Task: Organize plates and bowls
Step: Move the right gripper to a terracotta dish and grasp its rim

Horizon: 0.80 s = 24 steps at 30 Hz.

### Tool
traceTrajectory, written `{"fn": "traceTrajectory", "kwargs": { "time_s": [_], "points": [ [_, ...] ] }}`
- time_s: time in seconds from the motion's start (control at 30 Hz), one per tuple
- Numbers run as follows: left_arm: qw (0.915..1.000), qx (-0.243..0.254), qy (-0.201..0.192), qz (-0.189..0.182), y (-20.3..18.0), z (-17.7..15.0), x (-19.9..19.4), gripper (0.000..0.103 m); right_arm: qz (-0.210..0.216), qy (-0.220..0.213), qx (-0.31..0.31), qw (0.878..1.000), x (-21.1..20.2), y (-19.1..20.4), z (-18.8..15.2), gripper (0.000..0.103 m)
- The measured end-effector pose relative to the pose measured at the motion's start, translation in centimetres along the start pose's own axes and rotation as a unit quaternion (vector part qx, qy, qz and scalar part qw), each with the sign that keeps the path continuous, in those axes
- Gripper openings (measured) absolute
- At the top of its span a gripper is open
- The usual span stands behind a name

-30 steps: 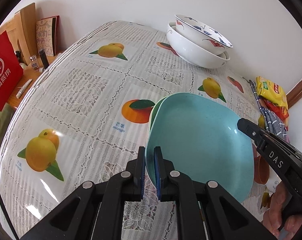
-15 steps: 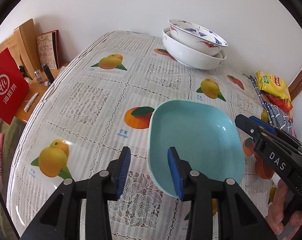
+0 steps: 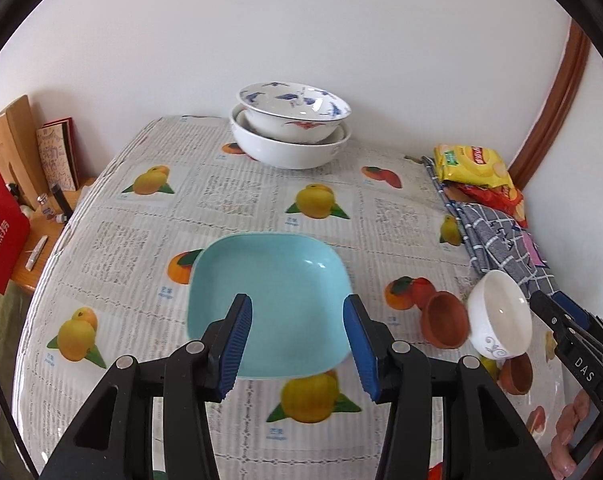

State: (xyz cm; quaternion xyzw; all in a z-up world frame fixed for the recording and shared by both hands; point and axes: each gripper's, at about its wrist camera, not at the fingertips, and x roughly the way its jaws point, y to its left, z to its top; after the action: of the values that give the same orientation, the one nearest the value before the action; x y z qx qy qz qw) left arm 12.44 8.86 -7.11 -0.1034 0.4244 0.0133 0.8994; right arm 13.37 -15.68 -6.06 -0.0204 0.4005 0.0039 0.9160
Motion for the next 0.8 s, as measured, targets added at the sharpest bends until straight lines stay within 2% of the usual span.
{"fn": "traceTrajectory", "kwargs": {
  "time_s": [0.2,0.37,0.53,0.8],
  "points": [
    [0.9988,0.03,0.018,-0.033,-5.3,-1.1,0.8,0.045,-0.032,0.015,0.057,0.998,-2.1,-7.0,-2.9,0.052],
    [0.9968,0.048,0.044,-0.048,-8.4,-2.1,2.5,0.045,-0.041,0.041,0.087,0.995,-1.6,-10.5,-5.9,0.052],
    [0.9957,0.052,0.06,-0.049,-9.8,-2.5,4.3,0.045,-0.024,0.066,0.101,0.992,0.2,-11.6,-8.1,0.052],
    [0.9943,0.059,0.082,-0.035,-11.2,-2.4,7.4,0.045,0.002,0.088,0.114,0.99,2.9,-11.8,-9.2,0.052]
  ]
}}
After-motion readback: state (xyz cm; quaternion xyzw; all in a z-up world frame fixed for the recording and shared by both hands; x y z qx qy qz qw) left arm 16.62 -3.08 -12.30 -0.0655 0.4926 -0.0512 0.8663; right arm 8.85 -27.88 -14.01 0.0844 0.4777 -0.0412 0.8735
